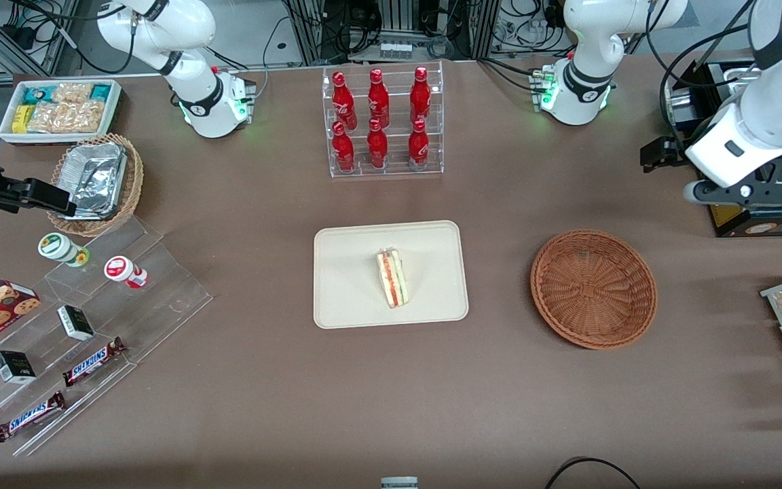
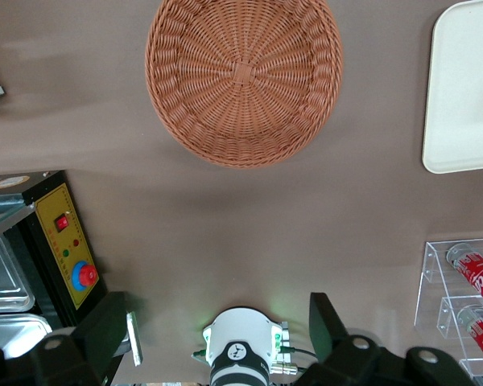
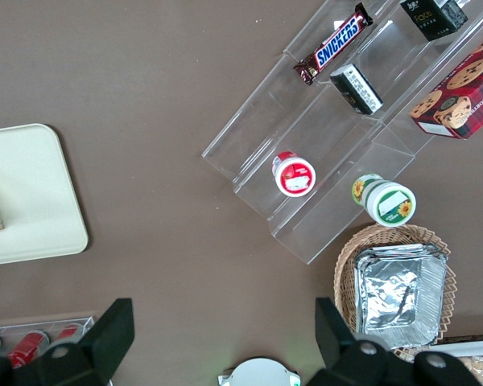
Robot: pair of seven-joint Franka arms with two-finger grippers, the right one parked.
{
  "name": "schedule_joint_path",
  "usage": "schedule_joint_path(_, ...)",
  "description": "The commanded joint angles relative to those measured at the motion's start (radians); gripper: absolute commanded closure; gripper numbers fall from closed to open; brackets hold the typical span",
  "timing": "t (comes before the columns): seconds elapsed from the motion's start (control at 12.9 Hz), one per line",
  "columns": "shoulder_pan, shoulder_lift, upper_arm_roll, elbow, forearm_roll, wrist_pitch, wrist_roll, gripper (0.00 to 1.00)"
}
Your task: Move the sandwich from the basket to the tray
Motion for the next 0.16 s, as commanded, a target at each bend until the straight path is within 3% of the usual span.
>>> schedule_joint_path(0.0, 0.016, -0.014, 0.007, 0.006, -0.016, -0.02, 0.016, 0.0)
schedule_joint_path(0.08, 0.016, -0.014, 0.01, 0.006, -0.025, -0.02, 0.014, 0.0)
